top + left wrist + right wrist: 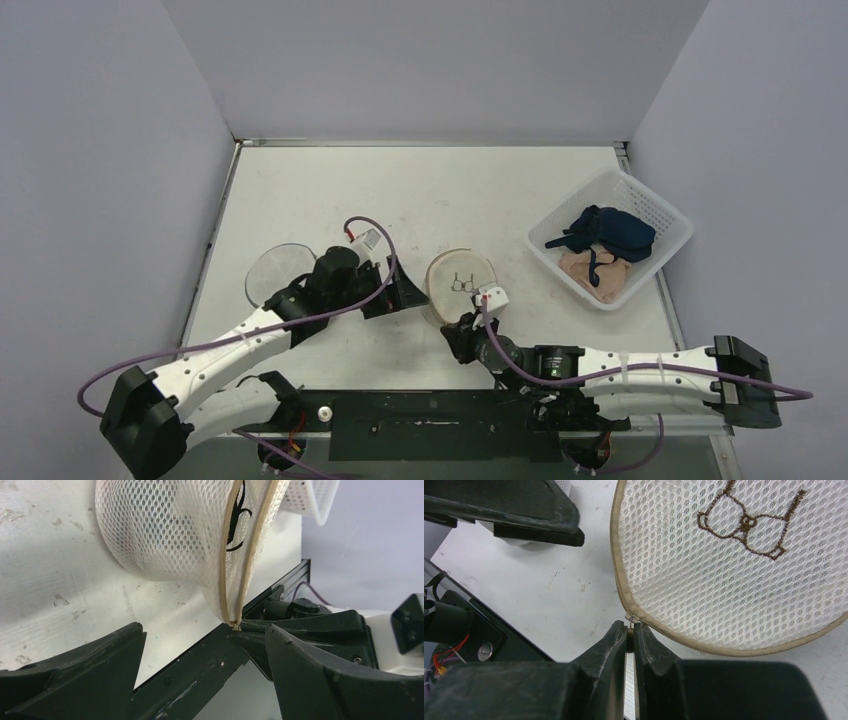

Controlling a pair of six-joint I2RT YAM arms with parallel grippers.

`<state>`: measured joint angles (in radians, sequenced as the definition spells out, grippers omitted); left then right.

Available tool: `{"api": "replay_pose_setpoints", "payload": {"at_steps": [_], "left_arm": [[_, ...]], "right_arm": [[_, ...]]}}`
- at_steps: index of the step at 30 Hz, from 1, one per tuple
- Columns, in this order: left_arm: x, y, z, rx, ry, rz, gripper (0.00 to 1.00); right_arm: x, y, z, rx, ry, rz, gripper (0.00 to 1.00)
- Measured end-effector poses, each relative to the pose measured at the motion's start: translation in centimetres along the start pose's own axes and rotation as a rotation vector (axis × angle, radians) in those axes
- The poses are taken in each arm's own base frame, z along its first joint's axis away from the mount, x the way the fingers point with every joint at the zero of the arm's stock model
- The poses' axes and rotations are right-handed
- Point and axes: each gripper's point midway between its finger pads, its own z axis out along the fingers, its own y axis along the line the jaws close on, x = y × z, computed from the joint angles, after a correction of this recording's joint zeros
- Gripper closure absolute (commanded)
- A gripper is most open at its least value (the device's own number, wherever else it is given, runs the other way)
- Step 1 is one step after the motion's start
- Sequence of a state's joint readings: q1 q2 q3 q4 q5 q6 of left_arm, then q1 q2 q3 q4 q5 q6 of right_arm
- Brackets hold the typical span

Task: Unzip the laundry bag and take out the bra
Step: Unzip the laundry bag at the center of the board.

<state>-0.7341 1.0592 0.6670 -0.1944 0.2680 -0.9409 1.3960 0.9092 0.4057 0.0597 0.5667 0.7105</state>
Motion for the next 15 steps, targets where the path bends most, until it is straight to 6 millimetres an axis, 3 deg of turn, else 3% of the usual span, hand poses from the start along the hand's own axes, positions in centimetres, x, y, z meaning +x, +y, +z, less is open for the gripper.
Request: {"api": "replay_pose_setpoints", "payload": {"at_steps": [6,15], "left_arm": [[0.9,0.2,-1.4,0.018,-0.076,-0.070,0.17],[1.9,-1.0,1.7,0.042,-0.070,-0.095,0.46]], "right_arm": [[0.3,0.7,0.6,-0.009,0.014,-0.021,0.95],[0.2,1.2,0.8,-0.023,0.012,-0.015,0.95]]}}
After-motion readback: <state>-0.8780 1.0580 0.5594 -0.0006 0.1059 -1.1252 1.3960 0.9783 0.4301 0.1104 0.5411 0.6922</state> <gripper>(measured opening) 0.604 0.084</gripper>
